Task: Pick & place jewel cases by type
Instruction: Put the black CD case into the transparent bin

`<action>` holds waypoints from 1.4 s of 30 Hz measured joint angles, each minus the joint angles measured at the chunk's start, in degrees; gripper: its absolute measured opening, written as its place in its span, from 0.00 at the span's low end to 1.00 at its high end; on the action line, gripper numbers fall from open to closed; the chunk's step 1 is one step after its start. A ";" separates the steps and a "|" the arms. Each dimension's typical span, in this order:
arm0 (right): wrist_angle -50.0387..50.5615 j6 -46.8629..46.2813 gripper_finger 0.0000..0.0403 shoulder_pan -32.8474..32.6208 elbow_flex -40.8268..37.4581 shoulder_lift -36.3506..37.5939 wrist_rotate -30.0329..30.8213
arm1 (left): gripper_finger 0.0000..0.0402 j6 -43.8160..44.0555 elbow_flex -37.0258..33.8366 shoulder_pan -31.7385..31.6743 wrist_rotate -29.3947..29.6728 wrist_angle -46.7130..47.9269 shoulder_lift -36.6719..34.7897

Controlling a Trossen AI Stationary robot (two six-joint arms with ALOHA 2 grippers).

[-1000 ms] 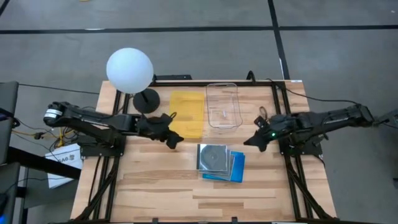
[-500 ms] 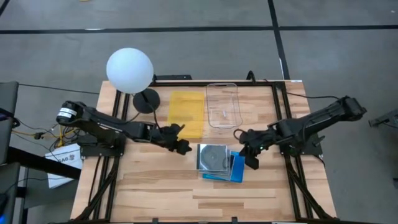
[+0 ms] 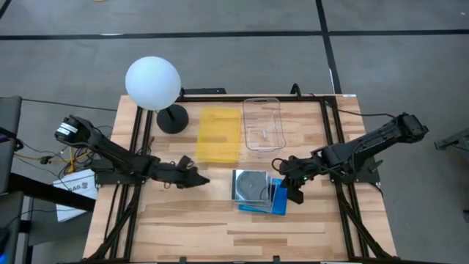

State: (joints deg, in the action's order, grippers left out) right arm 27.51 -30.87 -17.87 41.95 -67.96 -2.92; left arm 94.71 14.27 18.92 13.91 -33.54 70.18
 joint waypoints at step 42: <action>-4.22 10.33 0.00 1.14 5.27 -14.89 1.72 | 0.59 -6.61 14.28 -4.97 -4.66 -23.80 33.17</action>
State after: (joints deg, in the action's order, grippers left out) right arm 23.29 -20.55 -16.73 47.22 -82.85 -1.20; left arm 88.09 28.56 13.95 9.25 -57.34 103.35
